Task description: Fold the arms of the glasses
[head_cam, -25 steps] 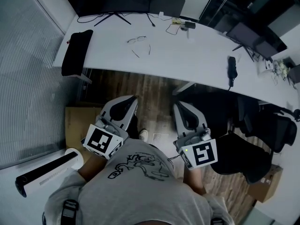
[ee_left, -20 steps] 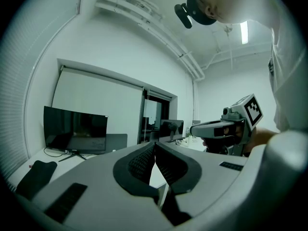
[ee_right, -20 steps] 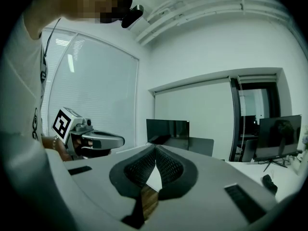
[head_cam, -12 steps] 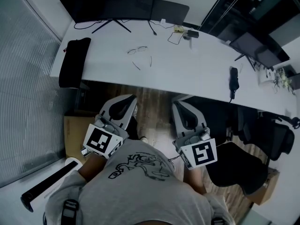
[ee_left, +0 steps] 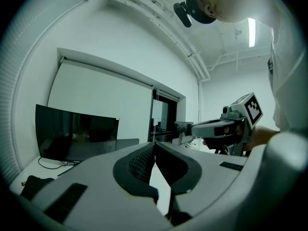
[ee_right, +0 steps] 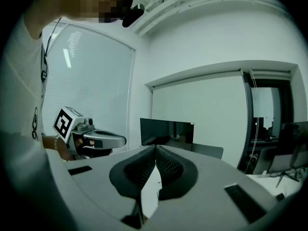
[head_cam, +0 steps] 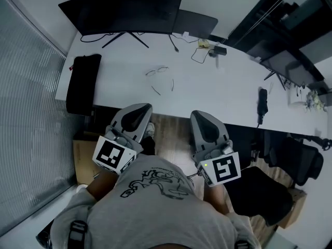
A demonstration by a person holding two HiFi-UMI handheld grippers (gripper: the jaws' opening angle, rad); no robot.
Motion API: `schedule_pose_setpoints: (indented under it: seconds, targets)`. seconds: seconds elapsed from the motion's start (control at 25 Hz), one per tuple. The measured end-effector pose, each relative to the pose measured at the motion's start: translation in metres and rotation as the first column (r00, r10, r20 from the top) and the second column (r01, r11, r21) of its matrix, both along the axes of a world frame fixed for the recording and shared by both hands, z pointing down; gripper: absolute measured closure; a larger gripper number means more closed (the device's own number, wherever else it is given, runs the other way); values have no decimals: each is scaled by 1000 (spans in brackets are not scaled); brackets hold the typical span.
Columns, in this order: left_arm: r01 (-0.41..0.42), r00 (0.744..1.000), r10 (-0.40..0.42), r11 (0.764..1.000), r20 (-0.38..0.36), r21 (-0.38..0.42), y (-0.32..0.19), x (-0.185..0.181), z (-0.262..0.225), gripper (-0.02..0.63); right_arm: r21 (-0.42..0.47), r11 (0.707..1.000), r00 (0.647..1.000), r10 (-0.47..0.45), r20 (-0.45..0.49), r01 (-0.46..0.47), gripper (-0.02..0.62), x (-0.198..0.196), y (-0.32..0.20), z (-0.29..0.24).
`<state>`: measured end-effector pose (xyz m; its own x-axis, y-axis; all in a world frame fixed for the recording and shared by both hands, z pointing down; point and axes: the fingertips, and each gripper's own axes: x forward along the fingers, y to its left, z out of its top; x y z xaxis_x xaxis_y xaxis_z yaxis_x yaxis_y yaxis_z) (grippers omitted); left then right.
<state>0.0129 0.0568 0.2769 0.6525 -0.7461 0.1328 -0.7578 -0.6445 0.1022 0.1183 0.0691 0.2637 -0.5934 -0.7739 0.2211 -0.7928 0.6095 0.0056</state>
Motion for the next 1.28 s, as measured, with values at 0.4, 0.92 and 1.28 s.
schedule_pose_setpoints:
  seconds: [0.4, 0.92, 1.28]
  targets:
    - [-12, 1000, 12, 1000, -2, -1, -102, -39, 2, 584, 5, 1000, 1000, 3, -11, -3, 586, -42, -100, -1]
    - [-74, 997, 74, 997, 33, 1, -181, -63, 32, 584, -12, 1000, 998, 17, -54, -18, 586, -73, -174, 21]
    - [-95, 990, 101, 994, 103, -61, -203, -66, 80, 575, -35, 998, 995, 52, -87, -56, 581, -67, -197, 62]
